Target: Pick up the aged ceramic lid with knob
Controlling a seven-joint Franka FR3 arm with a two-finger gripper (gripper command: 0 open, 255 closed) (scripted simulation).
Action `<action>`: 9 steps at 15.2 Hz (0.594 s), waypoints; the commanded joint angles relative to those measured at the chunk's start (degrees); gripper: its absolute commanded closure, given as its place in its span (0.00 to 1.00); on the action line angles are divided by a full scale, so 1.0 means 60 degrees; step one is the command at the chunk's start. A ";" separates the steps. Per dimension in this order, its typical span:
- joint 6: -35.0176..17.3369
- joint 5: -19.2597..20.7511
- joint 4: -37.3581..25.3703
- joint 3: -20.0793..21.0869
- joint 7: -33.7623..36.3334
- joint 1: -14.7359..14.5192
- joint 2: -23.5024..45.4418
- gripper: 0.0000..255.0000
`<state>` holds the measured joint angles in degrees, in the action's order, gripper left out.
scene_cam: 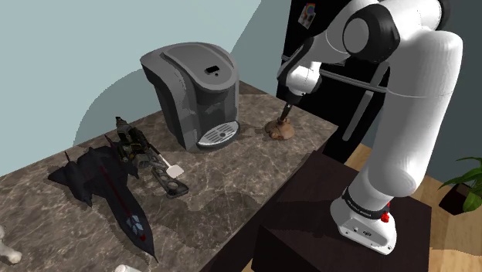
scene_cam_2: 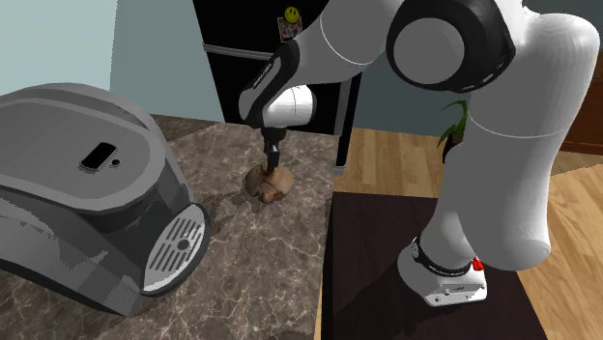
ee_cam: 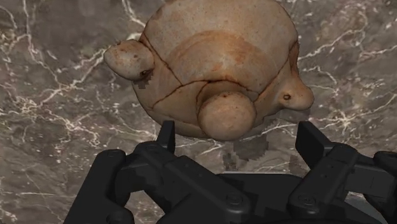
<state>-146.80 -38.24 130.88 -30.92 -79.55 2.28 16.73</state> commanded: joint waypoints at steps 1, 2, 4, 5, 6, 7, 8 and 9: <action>-0.0114 -0.0388 -0.0090 0.0181 -0.0336 0.0160 0.0298 0.00; -0.0179 -0.0544 -0.0111 0.0263 -0.0463 0.0221 0.0420 0.00; -0.0308 -0.0854 -0.0160 0.0433 -0.0716 0.0345 0.0663 0.00; -0.0371 -0.1008 -0.0188 0.0518 -0.0842 0.0408 0.0785 0.00; -0.0407 -0.1095 -0.0205 0.0568 -0.0914 0.0445 0.0855 0.00; -0.0407 -0.1094 -0.0205 0.0570 -0.0913 0.0446 0.0855 0.00; -0.0403 -0.1087 -0.0204 0.0564 -0.0910 0.0446 0.0849 1.00; -0.0398 -0.1079 -0.0206 0.0560 -0.0904 0.0444 0.0844 1.00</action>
<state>-149.08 -44.60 129.66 -27.62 -84.89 4.89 21.68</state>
